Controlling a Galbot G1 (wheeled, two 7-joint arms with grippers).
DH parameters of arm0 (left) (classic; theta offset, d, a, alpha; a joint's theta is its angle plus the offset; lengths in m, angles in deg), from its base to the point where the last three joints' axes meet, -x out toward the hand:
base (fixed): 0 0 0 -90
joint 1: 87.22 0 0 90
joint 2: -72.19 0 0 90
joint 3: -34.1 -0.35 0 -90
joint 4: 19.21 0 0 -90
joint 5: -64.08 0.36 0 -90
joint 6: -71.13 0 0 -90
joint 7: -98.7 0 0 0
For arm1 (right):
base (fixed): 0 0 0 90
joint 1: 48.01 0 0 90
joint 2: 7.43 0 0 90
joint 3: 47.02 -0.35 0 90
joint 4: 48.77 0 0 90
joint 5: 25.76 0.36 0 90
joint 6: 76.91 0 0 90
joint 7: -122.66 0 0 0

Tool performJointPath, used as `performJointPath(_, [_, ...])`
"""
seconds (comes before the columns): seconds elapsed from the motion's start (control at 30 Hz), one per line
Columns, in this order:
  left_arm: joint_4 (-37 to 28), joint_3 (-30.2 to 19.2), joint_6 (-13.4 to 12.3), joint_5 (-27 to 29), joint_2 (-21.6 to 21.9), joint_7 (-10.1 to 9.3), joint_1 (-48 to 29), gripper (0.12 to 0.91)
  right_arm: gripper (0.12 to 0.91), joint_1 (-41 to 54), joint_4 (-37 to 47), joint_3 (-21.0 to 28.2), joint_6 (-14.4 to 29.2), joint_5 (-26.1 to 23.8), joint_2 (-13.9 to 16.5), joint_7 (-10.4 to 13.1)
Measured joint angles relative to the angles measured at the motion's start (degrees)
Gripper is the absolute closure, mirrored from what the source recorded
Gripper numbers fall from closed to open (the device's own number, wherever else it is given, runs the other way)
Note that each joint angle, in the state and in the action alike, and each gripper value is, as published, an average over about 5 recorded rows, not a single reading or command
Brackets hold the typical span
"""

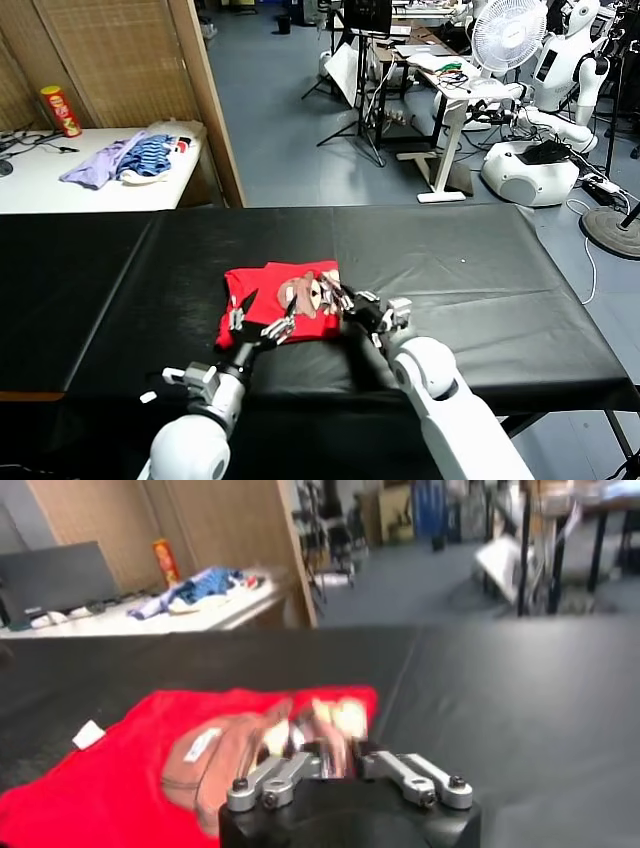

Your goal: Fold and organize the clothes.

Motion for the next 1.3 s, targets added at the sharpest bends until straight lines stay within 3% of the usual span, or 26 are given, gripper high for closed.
performJointPath(0.1, [-0.46,0.77,-0.45,-0.57,0.72,-0.11,0.56,0.232,0.452,-2.79,-2.97,-0.78,3.39,-3.02,1.41,0.57])
performJointPath(0.27, [-0.36,2.15,-0.49,-3.5,2.27,-1.5,1.83,0.232,0.253,-9.19,-8.9,-2.53,10.18,-8.24,2.93,4.27])
performJointPath(0.4, [0.46,3.32,0.14,-3.92,3.88,-3.79,3.4,0.232,0.229,-15.07,-13.3,-4.27,14.12,-11.47,4.04,7.22])
performJointPath(0.6, [2.47,6.07,-0.66,-4.69,6.8,-4.73,7.41,0.232,0.227,-26.32,-20.04,-7.99,15.38,-12.43,4.23,11.36])
performJointPath(0.93, [6.84,14.0,-4.26,-5.81,9.33,-6.79,21.86,0.232,0.227,-42.33,-31.14,-13.61,10.55,-12.92,3.08,16.77])
performJointPath(1.13, [10.94,17.19,-0.45,-9.23,9.24,-9.78,30.18,0.232,0.227,-48.74,-36.09,-13.53,5.18,-12.76,2.04,20.03])
performJointPath(1.3, [14.46,18.23,3.14,-10.15,9.39,-10.75,33.16,0.232,0.227,-52.15,-38.89,-13.3,0.39,-10.97,1.65,21.09])
